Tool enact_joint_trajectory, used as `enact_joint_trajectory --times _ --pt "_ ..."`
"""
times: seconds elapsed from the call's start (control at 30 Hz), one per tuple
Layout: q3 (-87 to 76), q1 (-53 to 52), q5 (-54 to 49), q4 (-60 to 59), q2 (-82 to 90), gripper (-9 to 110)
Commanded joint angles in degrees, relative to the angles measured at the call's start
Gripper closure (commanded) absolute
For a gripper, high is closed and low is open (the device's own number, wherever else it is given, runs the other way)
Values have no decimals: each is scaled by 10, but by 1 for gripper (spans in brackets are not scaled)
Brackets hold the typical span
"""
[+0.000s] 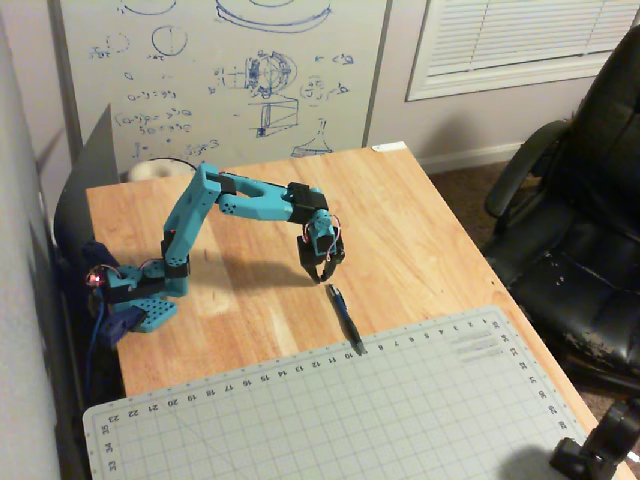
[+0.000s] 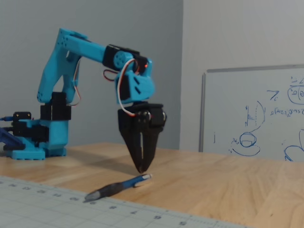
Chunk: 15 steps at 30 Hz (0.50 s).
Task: Touch the pen.
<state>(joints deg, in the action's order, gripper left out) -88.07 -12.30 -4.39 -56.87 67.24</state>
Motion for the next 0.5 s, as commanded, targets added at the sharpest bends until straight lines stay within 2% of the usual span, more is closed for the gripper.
enact_joint_trajectory --times 0.0,0.47 --pt "-919 111 -4 -35 1220 101" --pt "-919 114 1 -35 1220 101"
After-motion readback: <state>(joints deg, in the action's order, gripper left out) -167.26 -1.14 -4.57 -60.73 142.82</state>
